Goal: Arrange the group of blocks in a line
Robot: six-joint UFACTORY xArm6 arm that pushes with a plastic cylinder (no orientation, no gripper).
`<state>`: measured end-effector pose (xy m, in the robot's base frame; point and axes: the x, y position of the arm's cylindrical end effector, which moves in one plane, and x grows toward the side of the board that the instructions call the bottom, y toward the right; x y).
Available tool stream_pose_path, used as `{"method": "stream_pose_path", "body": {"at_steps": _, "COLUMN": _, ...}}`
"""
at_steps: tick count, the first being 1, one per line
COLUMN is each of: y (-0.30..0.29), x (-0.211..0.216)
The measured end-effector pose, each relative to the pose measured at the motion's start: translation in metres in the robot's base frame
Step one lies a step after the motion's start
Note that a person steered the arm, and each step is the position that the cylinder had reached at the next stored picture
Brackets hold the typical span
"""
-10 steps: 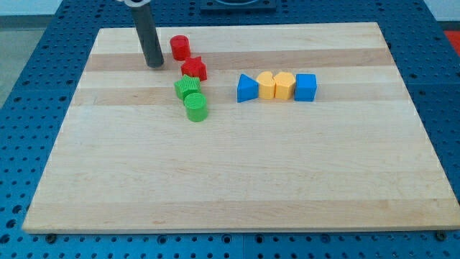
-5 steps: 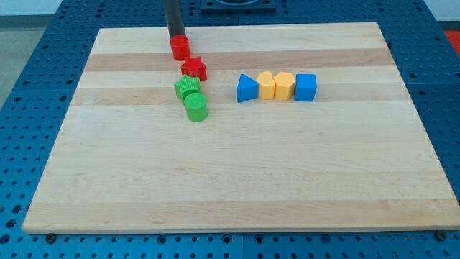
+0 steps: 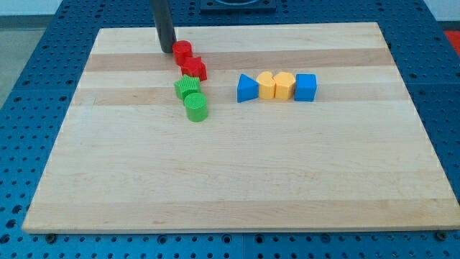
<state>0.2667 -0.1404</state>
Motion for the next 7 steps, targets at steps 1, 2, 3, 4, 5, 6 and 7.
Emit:
{"method": "stream_pose_path", "body": {"at_steps": 1, "y": 0.000, "x": 0.017}}
{"method": "stream_pose_path", "body": {"at_steps": 2, "y": 0.000, "x": 0.027}}
{"method": "stream_pose_path", "body": {"at_steps": 3, "y": 0.000, "x": 0.027}}
{"method": "stream_pose_path", "body": {"at_steps": 4, "y": 0.012, "x": 0.027}}
{"method": "stream_pose_path", "body": {"at_steps": 5, "y": 0.019, "x": 0.025}}
{"method": "stream_pose_path", "body": {"at_steps": 6, "y": -0.008, "x": 0.034}}
{"method": "stream_pose_path", "body": {"at_steps": 7, "y": -0.015, "x": 0.088}}
